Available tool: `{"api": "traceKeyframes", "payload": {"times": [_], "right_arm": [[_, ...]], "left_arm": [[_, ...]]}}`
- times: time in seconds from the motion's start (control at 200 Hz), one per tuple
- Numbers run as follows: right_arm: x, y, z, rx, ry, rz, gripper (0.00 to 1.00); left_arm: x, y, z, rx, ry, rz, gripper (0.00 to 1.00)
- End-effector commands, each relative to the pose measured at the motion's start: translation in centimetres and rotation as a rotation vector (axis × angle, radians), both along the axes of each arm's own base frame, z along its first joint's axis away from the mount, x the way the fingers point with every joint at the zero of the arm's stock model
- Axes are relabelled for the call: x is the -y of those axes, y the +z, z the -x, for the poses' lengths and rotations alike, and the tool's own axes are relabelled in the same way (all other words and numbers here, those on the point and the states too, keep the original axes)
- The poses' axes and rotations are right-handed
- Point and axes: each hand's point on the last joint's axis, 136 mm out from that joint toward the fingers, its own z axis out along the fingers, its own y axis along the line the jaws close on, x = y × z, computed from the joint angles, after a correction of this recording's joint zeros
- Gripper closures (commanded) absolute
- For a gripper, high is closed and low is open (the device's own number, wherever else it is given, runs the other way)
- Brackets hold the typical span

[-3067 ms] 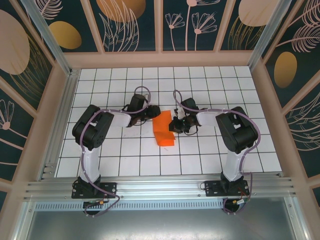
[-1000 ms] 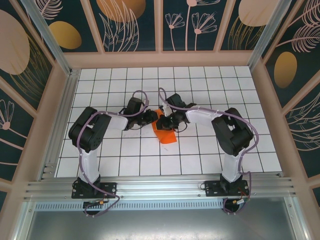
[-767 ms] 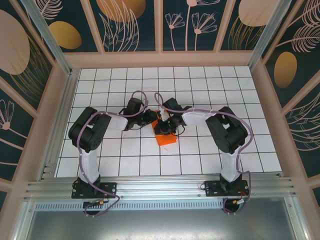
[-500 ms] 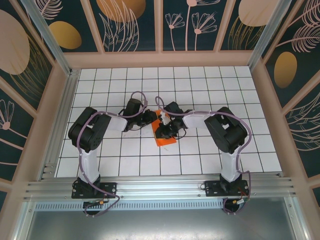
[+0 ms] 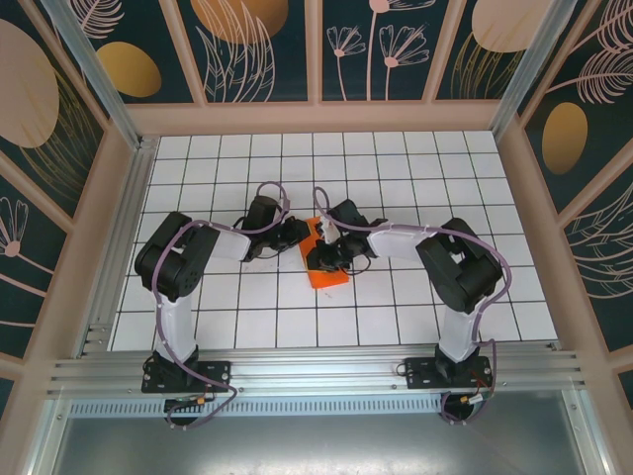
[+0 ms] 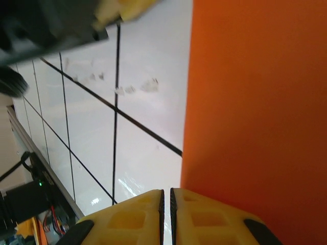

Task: Fold a paper plane with a square sheet of paper (pick it up from the middle)
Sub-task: First fold in half a square sheet of paper at the center of the table.

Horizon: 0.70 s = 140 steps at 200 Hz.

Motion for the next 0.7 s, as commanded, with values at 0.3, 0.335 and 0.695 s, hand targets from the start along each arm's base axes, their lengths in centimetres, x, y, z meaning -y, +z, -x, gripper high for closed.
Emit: {"api": "traceKeyframes", "payload": {"times": [0.3,0.335,0.695], "right_arm": [[-2.0,-2.8,-0.9,-0.023,-0.028,0.058,0.88],[-1.7,-3.1,-0.5,-0.035,-0.022,0.064,0.88],[0.9,-3.7,4.7,-0.126,0.083,0.068,0.89]], "left_arm": [[-2.3,-4.9,1.7,-0.151,0.062,-0.078,0.83],[-2.4,-4.9,1.6,-0.151,0.065,-0.078,0.83],[-3.3,-5.3,1.3,-0.152,0.082,-0.099,0.83]]}}
